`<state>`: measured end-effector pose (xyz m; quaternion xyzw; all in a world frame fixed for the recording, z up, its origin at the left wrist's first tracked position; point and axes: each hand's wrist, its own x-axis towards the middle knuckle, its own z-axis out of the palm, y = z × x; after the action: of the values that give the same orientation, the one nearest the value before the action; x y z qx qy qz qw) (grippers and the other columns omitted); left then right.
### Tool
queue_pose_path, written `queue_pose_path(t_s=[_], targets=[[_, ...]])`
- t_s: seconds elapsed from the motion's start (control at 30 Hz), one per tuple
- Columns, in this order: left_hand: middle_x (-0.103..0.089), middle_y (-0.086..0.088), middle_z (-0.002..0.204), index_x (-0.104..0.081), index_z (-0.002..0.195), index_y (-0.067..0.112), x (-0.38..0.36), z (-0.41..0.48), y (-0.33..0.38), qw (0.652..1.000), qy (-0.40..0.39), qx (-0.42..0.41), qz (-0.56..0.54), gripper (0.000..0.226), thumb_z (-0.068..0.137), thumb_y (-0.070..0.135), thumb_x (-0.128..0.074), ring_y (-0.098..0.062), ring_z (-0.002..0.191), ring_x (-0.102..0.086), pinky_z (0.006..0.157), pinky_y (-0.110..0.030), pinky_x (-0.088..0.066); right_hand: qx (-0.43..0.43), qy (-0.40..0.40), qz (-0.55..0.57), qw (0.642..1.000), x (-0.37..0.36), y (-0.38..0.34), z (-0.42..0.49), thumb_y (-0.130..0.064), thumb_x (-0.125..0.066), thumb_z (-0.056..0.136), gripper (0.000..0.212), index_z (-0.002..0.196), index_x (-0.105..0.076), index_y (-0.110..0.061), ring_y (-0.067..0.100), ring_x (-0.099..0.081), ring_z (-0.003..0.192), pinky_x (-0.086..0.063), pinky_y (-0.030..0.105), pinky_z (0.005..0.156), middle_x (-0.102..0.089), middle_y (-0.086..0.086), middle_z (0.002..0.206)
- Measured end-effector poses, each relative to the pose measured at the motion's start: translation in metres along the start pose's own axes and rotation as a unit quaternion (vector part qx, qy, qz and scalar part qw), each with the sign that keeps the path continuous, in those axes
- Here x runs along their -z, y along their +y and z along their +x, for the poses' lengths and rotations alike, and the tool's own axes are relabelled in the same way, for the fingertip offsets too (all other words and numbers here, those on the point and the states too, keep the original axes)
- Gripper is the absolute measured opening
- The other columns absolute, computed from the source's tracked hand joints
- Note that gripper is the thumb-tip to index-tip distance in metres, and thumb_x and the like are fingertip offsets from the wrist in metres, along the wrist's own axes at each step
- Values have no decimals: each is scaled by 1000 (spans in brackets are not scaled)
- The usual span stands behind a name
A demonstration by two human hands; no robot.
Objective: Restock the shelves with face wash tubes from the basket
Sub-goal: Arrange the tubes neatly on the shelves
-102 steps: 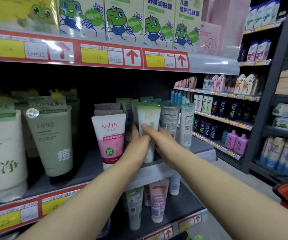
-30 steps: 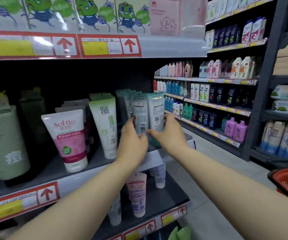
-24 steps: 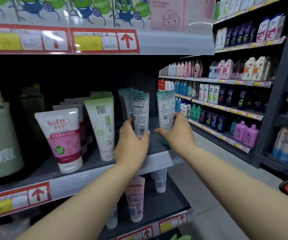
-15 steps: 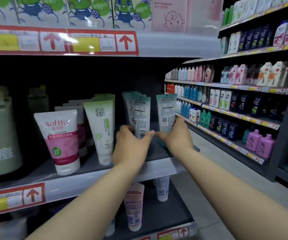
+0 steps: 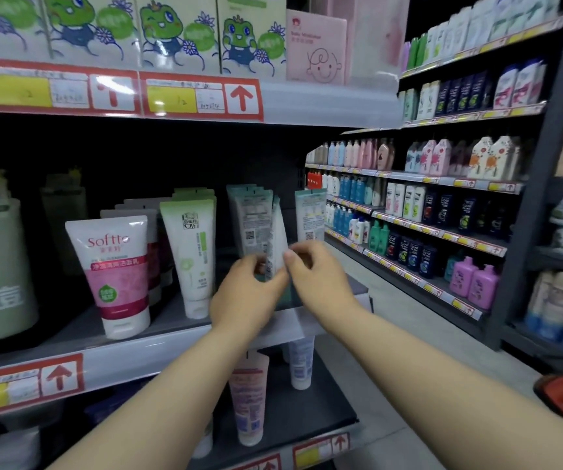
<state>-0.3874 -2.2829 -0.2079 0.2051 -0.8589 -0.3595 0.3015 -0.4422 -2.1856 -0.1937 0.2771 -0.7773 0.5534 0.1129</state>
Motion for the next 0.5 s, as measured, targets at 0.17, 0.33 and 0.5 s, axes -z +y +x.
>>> queue_pose_path(t_s=[0.17, 0.33, 0.5], targets=[[-70, 12, 96, -69, 97, 27, 12, -2, -4, 987, -72, -69, -129, 12, 86, 25, -64, 2, 91, -64, 79, -14, -48, -65, -61, 67, 994, 5, -1, -9, -23, -62, 89, 24, 111, -61, -13, 7, -59, 88, -44, 5, 67, -65, -2, 101], [-69, 15, 103, -68, 105, 30, 13, -3, -5, 979, -139, -102, -105, 27, 84, 12, -64, 0, 97, -63, 89, -21, -48, -79, -7, -72, 994, 13, -1, -5, -27, -70, 82, 34, 110, -59, -11, 19, -63, 97, -46, 24, 78, -67, 4, 107], [-48, 3, 122, -51, 118, 20, 12, -11, -7, 992, 44, -75, -94, 34, 86, 10, -59, -11, 109, -51, 95, -24, -41, -107, 33, -140, 984, 26, 7, 3, -32, -65, 84, 31, 104, -58, -9, 27, -61, 96, -46, 30, 77, -66, 9, 106]])
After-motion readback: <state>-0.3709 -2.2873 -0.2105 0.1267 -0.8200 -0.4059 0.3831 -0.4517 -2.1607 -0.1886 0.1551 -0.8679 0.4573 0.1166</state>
